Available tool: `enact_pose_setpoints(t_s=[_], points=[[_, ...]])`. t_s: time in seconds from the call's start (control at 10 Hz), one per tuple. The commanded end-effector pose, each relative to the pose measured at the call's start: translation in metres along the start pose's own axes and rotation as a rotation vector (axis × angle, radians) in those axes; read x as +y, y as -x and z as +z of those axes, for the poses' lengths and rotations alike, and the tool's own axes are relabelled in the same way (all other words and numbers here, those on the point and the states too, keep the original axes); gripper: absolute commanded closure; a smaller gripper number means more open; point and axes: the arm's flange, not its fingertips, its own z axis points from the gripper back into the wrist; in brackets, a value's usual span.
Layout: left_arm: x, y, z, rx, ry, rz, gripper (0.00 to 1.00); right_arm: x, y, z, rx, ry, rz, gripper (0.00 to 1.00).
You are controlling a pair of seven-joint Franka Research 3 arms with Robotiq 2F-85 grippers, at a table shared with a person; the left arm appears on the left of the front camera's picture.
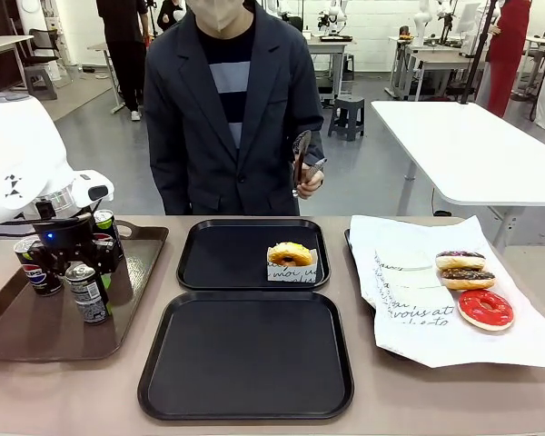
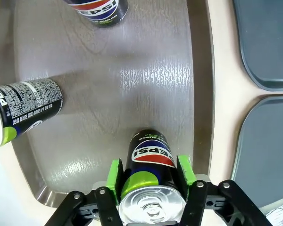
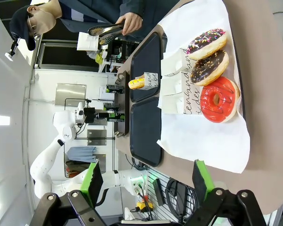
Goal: Set up donuts and drinks on trays.
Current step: Pick up one Pepsi coke and place it on the Flat Tray.
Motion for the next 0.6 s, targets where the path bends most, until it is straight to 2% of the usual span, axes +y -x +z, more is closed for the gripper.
enact_pose_setpoints(t_s=[0.0,0.1,0.3,0.5], points=[[-0.005,0.000,0.022,0.010,-0.047,0.032,1.00,0.000,0.000,0.001,-0.006,-0.016,0.014,0.00],[-0.009,0.002,0.049,0.020,-0.019,0.039,1.00,0.000,0.000,0.001,-0.006,-0.016,0.014,0.00],[-0.014,0.014,0.109,-0.011,-0.046,0.041,1.00,0.000,0.000,0.001,-0.006,-0.016,0.014,0.00],[-0.015,0.022,0.144,-0.055,-0.041,0.041,1.00,0.000,0.000,0.001,-0.006,-0.016,0.014,0.00]])
